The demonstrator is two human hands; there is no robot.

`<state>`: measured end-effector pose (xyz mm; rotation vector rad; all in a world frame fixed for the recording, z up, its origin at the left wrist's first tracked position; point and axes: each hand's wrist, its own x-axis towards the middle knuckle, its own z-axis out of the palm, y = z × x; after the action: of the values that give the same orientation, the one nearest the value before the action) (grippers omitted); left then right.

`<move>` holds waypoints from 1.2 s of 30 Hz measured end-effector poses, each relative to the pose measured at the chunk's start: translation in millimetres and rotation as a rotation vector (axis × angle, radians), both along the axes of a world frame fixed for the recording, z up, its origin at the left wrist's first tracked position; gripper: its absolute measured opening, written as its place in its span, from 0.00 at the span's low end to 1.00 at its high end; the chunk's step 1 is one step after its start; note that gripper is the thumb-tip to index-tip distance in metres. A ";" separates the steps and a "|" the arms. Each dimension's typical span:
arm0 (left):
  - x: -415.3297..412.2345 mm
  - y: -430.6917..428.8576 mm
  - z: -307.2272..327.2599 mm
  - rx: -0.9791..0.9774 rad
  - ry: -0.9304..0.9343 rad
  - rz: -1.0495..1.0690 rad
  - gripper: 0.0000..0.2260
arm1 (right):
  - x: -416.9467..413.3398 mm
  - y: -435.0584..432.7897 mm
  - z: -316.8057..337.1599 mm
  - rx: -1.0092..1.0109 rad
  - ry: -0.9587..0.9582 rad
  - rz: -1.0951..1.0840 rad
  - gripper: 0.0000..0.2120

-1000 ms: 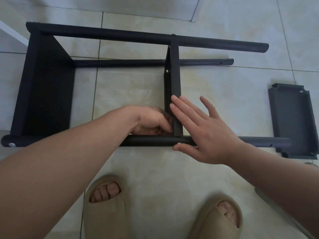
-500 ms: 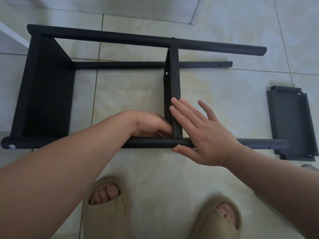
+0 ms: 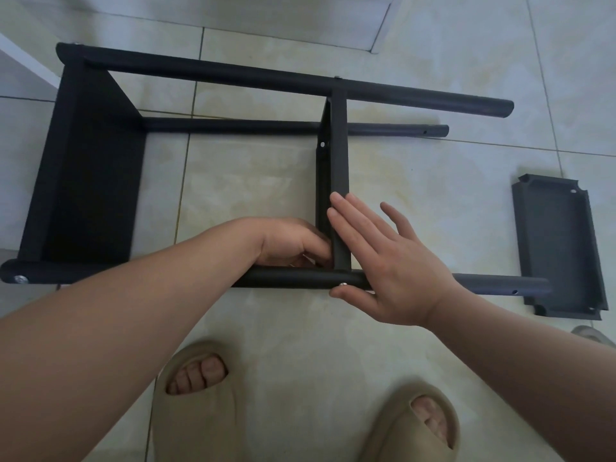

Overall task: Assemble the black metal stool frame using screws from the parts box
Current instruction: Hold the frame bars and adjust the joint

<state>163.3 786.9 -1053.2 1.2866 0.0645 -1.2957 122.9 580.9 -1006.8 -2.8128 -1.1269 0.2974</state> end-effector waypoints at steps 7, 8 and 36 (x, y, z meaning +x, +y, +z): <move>-0.7 -2.0 0.7 0.035 -0.050 0.023 0.09 | -0.2 0.0 -0.5 -0.003 0.004 -0.003 0.43; -0.4 -1.8 1.5 0.015 -0.035 0.028 0.08 | -0.2 -0.1 -0.5 -0.002 0.003 -0.003 0.43; -1.4 -2.7 -5.1 0.052 -0.072 0.012 0.08 | -0.9 1.6 -0.2 -0.012 -0.047 0.000 0.43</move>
<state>161.9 784.2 -1058.2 1.3744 0.0553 -1.2433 121.9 582.5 -1007.0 -2.8444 -1.1376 0.2403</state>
